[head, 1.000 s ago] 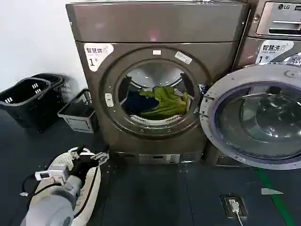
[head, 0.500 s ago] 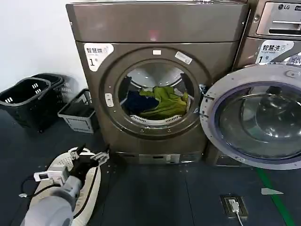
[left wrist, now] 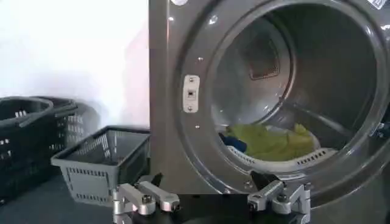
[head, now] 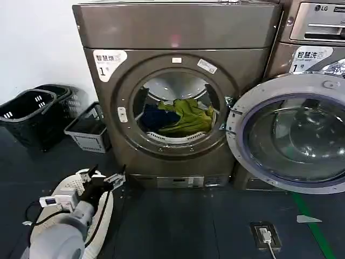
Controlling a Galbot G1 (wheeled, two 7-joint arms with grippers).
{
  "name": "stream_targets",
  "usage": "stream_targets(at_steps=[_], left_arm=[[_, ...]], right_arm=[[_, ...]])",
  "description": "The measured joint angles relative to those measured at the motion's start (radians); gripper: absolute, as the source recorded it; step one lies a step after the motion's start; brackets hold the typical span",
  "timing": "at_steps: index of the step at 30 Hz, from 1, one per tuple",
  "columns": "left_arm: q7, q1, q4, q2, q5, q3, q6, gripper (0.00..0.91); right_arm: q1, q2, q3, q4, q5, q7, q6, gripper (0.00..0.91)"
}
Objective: Grasp the clothes from the dryer.
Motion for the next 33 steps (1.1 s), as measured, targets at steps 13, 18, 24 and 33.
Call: stream_targets(at_steps=[13, 18, 24, 33], left_arm=[[0.001, -0.002, 0.01, -0.008, 0.002, 0.004, 0.0, 0.907], [0.0, -0.004, 0.01, -0.007, 0.002, 0.004, 0.0, 0.907], [0.001, -0.004, 0.01, -0.005, 0.001, 0.007, 0.0, 0.907], [0.001, -0.001, 0.008, -0.003, 0.001, 0.007, 0.0, 0.907]], right_arm=[[0.002, -0.005, -0.006, 0.0, -0.002, -0.009, 0.004, 0.907], [0.002, -0.005, -0.007, 0.002, -0.001, -0.009, 0.005, 0.907], [0.0, -0.005, -0.006, 0.004, -0.001, -0.011, 0.006, 0.907], [0.0, -0.004, -0.011, 0.009, 0.002, -0.012, 0.01, 0.907]])
